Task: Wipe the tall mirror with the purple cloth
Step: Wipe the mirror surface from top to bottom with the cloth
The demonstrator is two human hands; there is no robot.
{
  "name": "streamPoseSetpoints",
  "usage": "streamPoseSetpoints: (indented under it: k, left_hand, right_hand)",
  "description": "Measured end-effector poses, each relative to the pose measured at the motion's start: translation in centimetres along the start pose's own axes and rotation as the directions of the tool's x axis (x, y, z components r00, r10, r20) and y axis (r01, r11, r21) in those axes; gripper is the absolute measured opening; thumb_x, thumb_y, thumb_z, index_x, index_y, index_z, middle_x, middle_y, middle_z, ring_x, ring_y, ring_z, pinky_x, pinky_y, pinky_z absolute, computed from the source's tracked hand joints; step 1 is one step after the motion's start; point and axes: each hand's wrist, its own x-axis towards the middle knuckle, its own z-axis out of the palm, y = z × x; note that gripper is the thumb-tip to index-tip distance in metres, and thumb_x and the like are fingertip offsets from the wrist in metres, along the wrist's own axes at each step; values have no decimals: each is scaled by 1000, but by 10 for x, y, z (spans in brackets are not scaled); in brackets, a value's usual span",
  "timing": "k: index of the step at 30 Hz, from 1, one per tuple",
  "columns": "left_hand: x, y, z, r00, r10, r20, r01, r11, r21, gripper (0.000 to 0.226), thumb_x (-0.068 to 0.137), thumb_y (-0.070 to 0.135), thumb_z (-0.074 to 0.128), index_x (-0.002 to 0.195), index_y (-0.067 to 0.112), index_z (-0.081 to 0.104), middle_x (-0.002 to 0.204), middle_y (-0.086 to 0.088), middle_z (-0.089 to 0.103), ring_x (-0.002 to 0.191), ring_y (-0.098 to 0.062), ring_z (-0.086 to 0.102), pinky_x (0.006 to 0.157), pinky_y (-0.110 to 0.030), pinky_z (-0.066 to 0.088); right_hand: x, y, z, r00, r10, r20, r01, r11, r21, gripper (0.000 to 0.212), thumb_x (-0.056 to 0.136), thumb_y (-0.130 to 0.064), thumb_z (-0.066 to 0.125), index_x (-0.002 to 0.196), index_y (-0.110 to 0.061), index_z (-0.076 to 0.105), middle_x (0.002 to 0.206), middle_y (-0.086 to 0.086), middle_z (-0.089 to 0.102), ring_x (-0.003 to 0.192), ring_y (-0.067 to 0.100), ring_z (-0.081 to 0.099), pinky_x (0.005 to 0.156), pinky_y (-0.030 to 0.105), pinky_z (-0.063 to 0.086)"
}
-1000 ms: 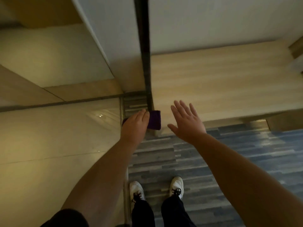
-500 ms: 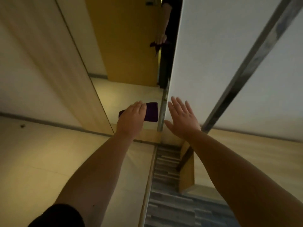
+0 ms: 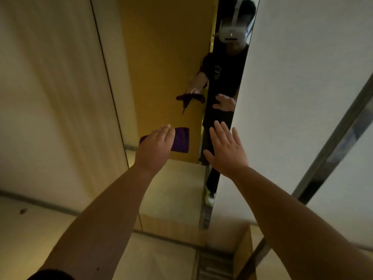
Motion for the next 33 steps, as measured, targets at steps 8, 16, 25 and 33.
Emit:
streamPoseSetpoints:
  k: [8, 16, 25, 33]
  left_hand:
    - [154, -46, -36, 978, 75, -196, -57, 994, 93, 63, 62, -20, 78, 121, -11, 61, 124, -30, 61, 111, -42, 63, 90, -52, 52]
    - [270, -101, -100, 928, 8, -372, 44, 990, 132, 61, 76, -13, 71, 134, -4, 53, 139, -24, 52, 128, -38, 52, 102, -46, 44]
    - [326, -179, -129, 884, 60, -464, 44, 977, 210, 65, 73, -14, 72, 134, -5, 52, 139, -23, 52, 129, -36, 51, 104, -46, 42]
    - [375, -245, -148, 797, 210, -566, -95, 970, 226, 45, 88, 4, 43, 130, -7, 54, 135, -27, 54, 125, -41, 53, 101, -51, 43]
  right_hand:
    - [139, 49, -67, 949, -5, -315, -9, 999, -43, 73, 98, -51, 41, 154, -8, 26, 163, 15, 17, 153, 29, 4, 123, 51, 5]
    - [260, 73, -166, 843, -101, -528, 8, 984, -176, 70, 101, -55, 17, 154, -10, 21, 163, 13, 16, 152, 28, 3, 122, 50, 0]
    - [347, 46, -223, 779, -158, -607, -6, 966, -259, 70, 101, -54, 25, 154, -9, 25, 164, 12, 14, 152, 29, 3, 122, 51, 0]
    - [405, 20, -246, 727, -87, -681, -158, 944, -289, 70, 100, -55, 23, 152, -9, 29, 163, 15, 19, 151, 32, 8, 121, 54, 6]
